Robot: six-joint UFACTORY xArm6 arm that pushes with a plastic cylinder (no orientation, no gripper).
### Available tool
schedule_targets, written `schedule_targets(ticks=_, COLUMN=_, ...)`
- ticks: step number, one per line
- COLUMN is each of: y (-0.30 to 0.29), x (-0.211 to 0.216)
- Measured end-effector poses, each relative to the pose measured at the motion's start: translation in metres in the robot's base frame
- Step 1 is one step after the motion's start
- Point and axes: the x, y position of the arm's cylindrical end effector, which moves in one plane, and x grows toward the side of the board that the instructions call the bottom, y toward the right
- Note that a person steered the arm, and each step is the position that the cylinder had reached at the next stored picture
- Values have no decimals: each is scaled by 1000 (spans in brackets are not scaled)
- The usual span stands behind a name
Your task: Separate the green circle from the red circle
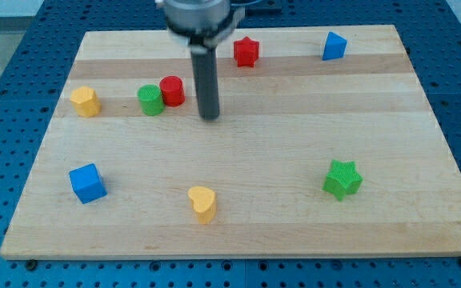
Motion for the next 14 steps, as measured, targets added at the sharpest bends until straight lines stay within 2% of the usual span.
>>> schedule_targets(ticks=1, y=-51, x=-15)
schedule_targets(ticks=2, y=-88, x=-70)
schedule_targets(ticks=3, y=-127, x=-83)
schedule_targets(ticks=4, y=-100, x=-53)
schedule_targets(ticks=5, y=-140, x=-60)
schedule_targets(ticks=6, y=-151, x=-120)
schedule_targets(ticks=7, y=-159, x=-138)
schedule_targets(ticks=8, y=-127, x=-80)
schedule_targets(ticks=9, y=-170, x=-74)
schedule_targets(ticks=10, y=-208, x=-96)
schedule_targets(ticks=11, y=-203, x=-112)
schedule_targets(ticks=12, y=-190, x=-151)
schedule_targets(ticks=14, y=-186, x=-159)
